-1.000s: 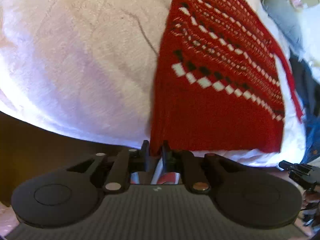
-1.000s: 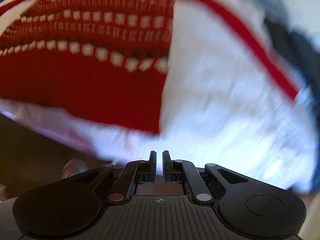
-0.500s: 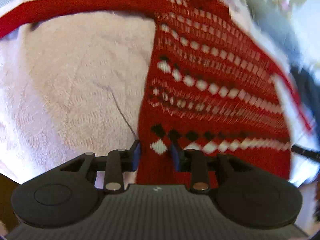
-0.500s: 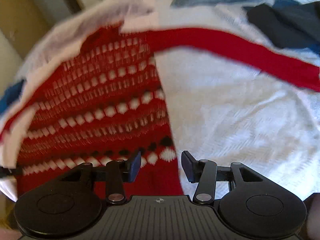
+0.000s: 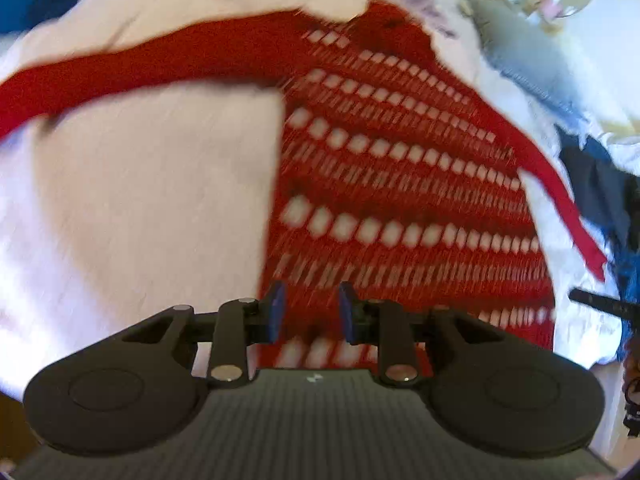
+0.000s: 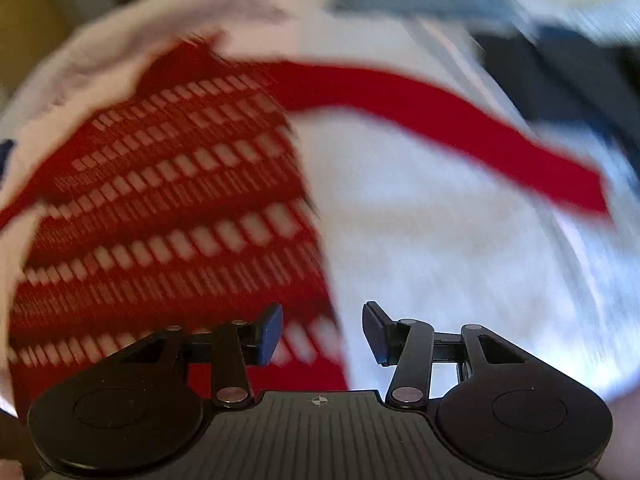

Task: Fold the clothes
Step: 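Move both grippers to the turtleneck collar and close them on it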

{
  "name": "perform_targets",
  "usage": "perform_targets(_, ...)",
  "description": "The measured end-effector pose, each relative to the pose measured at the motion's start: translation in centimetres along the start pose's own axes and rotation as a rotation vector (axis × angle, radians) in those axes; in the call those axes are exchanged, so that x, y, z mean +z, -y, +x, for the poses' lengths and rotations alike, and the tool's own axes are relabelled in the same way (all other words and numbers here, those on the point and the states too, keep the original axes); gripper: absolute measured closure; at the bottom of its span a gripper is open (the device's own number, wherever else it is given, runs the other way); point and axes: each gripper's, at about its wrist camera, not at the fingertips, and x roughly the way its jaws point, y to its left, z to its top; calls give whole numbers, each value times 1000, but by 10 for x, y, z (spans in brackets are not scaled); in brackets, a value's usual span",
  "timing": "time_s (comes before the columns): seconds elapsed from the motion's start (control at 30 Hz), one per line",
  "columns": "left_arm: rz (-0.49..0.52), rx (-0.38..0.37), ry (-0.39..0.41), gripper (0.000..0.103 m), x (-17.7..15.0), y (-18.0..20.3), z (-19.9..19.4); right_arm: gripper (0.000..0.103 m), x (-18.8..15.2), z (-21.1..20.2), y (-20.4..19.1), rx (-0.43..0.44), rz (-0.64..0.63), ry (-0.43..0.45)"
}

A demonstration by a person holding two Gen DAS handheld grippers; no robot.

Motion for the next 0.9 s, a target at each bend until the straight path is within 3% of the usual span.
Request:
perform_targets(0.17, 25, 9, -21, 80, 54, 30, 61, 55, 56, 63, -18, 59, -101, -9)
perform_targets(0.33, 92, 60, -16, 79, 105, 48, 98, 55, 106, 114, 9, 81, -99, -13)
perform_targets(0.53, 189, 72, 96, 76, 210, 80, 132, 55, 211, 162, 33, 170, -89, 21)
perform_targets(0.73, 374, 49, 172, 69, 306, 115, 178, 55, 306, 218, 13, 300, -61, 65)
perform_targets(0.9, 570, 86, 182, 67, 348, 140, 228, 55, 356, 265, -15, 329, -57, 69)
